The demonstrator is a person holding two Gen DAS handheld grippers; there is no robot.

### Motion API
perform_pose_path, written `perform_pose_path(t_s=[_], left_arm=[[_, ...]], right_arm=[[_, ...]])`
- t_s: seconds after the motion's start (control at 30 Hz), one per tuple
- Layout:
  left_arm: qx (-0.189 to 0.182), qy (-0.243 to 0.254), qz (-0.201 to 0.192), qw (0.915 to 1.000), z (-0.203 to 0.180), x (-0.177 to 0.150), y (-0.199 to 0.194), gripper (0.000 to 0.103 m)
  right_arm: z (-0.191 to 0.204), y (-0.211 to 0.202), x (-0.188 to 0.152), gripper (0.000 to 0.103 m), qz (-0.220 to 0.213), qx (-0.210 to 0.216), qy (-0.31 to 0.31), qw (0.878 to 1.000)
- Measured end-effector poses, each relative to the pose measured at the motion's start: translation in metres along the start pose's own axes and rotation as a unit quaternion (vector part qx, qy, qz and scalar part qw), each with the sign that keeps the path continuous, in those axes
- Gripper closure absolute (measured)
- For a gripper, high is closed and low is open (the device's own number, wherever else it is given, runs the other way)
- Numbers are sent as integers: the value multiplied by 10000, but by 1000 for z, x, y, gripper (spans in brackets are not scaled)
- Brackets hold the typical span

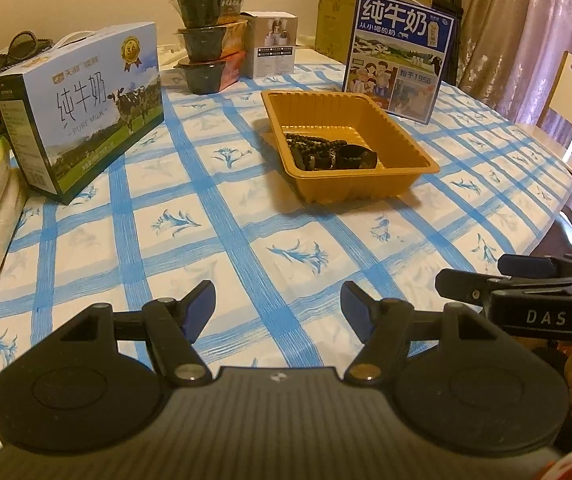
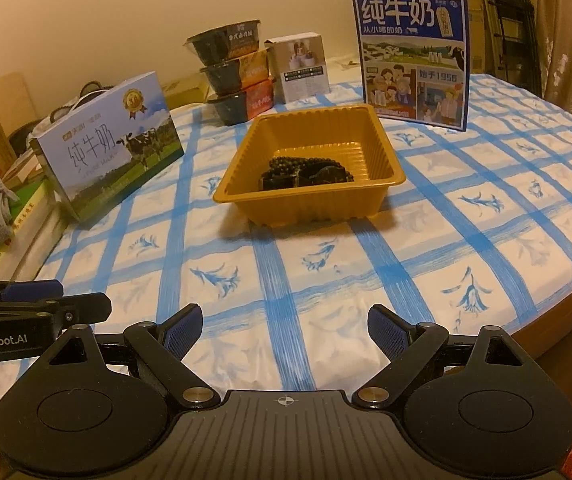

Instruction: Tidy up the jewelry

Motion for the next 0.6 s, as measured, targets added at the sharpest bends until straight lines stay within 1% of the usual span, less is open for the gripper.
perform_pose_path(t_s=[0.6], left_arm=[[-25, 51, 36, 10000, -4, -1, 3, 36]], right_arm=[[-2, 2, -2, 14, -1, 9, 19, 10000]])
Point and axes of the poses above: each gripper's, at about its wrist camera, not at the fingertips, and y roughly the way its jaws point, z to its left, x to its top, the point moved 9 cm from there along y, roughly the way its jaws point, and after that the axes turned 10 degrees about -y, right-handed, at the moved point
